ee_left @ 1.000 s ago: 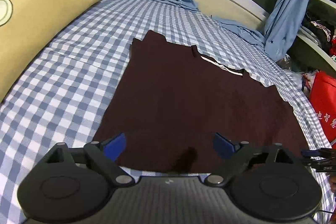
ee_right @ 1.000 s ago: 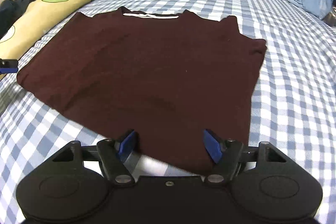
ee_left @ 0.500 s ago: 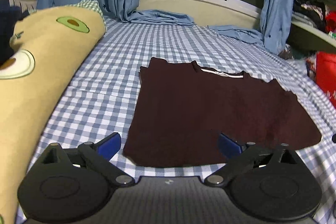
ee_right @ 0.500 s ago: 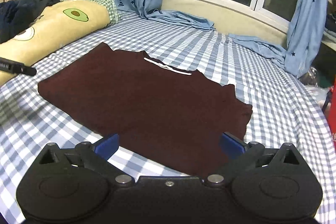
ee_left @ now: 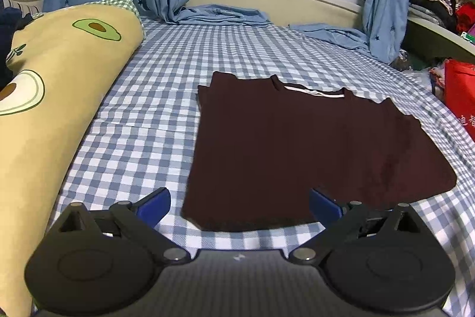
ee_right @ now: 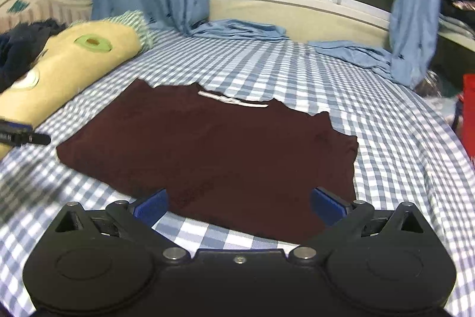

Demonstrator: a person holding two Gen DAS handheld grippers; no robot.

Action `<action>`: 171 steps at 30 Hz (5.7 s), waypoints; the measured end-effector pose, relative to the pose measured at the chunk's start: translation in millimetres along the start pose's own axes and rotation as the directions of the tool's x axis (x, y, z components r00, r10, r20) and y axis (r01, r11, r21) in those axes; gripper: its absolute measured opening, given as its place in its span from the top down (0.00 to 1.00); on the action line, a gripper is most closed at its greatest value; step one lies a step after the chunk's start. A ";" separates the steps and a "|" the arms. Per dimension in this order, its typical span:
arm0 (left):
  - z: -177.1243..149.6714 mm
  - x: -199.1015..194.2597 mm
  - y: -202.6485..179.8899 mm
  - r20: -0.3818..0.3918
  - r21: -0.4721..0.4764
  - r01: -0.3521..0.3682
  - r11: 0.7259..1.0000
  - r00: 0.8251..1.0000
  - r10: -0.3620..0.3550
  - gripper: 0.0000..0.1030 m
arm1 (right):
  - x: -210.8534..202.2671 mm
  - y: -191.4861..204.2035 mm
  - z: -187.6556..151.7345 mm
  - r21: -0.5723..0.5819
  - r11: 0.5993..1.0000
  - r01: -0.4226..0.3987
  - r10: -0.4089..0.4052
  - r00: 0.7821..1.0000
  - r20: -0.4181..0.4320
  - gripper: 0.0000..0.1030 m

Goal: Fold small clothes

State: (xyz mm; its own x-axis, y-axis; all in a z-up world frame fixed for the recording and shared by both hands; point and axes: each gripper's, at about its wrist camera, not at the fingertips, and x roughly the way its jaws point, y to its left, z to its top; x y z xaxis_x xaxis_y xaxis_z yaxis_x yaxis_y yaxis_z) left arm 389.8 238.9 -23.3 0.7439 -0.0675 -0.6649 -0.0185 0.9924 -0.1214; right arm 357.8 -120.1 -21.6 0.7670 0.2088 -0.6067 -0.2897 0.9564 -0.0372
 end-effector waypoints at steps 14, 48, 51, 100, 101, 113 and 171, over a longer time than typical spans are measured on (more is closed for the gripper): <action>10.9 27.8 22.9 -0.005 -0.029 0.015 0.999 1.000 -0.015 0.01 | 15.2 -5.7 3.2 0.067 0.996 0.055 -0.054 0.999 -0.007 0.01; 39.4 197.9 68.7 0.010 -0.510 0.459 0.728 0.849 -0.528 0.06 | 47.7 -15.9 13.2 0.056 0.994 0.091 -0.089 0.995 -0.034 0.01; 37.3 197.3 67.9 0.008 -0.509 0.459 0.728 0.848 -0.529 0.36 | 49.7 -16.5 12.7 0.057 0.995 0.085 -0.083 0.996 -0.038 0.01; 115.1 164.8 -432.6 -0.129 0.241 0.168 0.956 0.982 -0.140 0.95 | -39.0 -212.6 -97.1 0.364 0.928 0.081 -0.096 0.995 0.022 0.01; 115.3 163.3 -435.7 -0.115 0.237 0.168 0.957 0.983 -0.144 0.95 | -39.6 -216.8 -100.4 0.372 0.924 0.086 -0.100 0.995 0.018 0.01; 38.0 189.8 -427.7 -0.094 0.158 0.312 0.937 0.949 -0.300 0.36 | -35.6 -225.0 -111.6 0.387 0.919 0.075 -0.072 0.997 -0.021 0.01; -7.2 62.5 -248.2 -0.022 0.312 0.101 0.945 0.995 -0.099 0.15 | 65.3 -255.3 -88.7 0.543 0.730 -0.415 0.478 0.878 0.030 0.73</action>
State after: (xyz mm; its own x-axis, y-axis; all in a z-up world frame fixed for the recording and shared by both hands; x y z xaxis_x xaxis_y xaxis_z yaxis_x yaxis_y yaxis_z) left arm 436.1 -12.3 -40.0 0.7274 -0.1675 -0.6655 0.2661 0.9627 0.0486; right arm 431.1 -368.7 -122.2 0.5519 0.6462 -0.5271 -0.2195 0.7223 0.6558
